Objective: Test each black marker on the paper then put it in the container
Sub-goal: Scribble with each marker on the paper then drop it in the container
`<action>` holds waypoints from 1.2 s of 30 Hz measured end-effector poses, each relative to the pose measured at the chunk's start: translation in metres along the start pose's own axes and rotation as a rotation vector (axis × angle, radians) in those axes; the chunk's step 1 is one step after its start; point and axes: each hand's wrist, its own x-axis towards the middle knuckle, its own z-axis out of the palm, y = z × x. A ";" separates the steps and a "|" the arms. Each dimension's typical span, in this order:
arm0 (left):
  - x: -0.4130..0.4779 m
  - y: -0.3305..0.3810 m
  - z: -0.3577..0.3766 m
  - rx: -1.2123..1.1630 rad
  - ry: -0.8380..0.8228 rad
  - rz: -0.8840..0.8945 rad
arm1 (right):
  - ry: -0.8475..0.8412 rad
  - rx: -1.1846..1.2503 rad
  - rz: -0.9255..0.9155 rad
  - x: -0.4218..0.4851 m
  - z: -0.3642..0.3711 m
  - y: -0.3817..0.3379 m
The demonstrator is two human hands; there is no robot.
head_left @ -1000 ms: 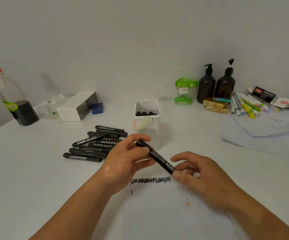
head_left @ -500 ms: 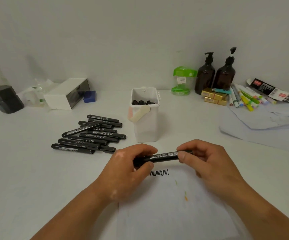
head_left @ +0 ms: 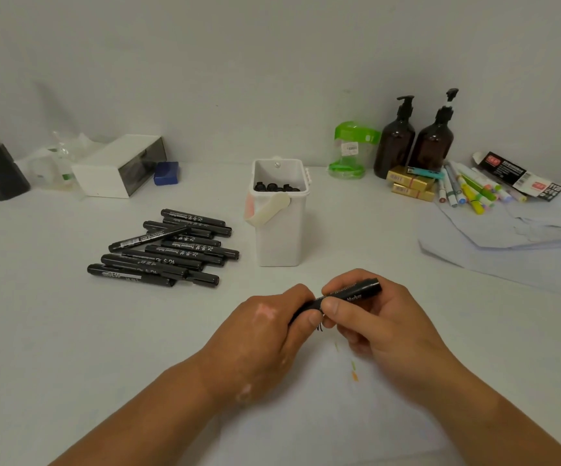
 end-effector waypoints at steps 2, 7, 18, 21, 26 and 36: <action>0.000 0.004 0.002 0.005 -0.001 0.008 | -0.017 0.013 0.011 0.000 0.001 0.000; 0.000 0.010 0.002 -0.049 0.004 -0.005 | -0.047 0.039 0.034 0.000 0.001 0.000; -0.001 0.013 0.001 -0.089 0.006 -0.003 | -0.096 0.076 -0.001 0.000 -0.003 -0.001; -0.001 0.012 0.002 -0.082 0.009 -0.007 | -0.103 0.062 -0.016 0.000 -0.004 -0.001; -0.002 0.013 -0.002 -0.107 0.003 0.013 | -0.123 0.064 -0.058 -0.001 -0.005 -0.002; -0.002 -0.004 0.006 -0.020 0.096 -0.077 | 0.176 0.184 -0.111 0.007 -0.012 -0.002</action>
